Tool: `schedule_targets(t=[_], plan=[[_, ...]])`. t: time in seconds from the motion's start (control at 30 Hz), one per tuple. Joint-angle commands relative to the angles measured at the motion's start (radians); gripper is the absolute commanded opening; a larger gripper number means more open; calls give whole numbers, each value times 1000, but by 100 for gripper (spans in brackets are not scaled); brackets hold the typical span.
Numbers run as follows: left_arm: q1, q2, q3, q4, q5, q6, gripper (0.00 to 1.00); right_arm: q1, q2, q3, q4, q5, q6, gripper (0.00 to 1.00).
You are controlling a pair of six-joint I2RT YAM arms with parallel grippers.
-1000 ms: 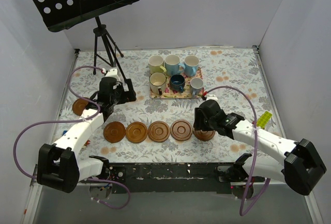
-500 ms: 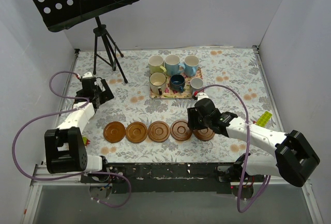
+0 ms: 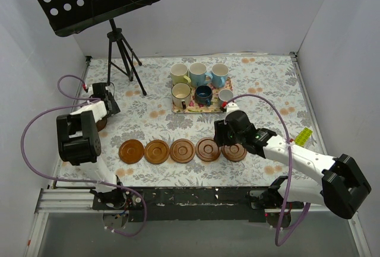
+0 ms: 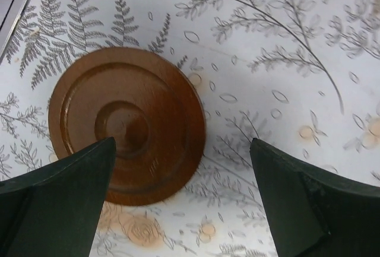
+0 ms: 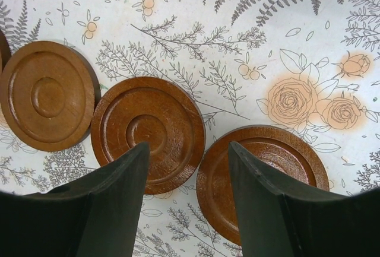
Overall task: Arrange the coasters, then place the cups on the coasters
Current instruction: Move the coaster to the center of the board.
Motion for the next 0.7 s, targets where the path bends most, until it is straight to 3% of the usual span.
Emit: schedule_targets(t=[0.0, 0.1, 0.17, 0.23, 0.53, 0.67], plan=[[40, 54, 70, 1, -61, 35, 98, 4, -44, 8, 35, -2, -24, 64], [62, 93, 84, 38, 40, 51, 90, 4, -51, -6, 39, 4, -18, 64], [62, 123, 98, 21, 86, 49, 74, 4, -53, -6, 41, 7, -15, 63], [60, 134, 92, 9, 134, 35, 66, 4, -51, -3, 38, 9, -15, 63], [-26, 59, -5, -22, 265, -23, 50, 4, -36, -4, 43, 16, 16, 63], [-145, 82, -12, -31, 283, -41, 43, 4, -38, 2, 32, 13, 20, 63]])
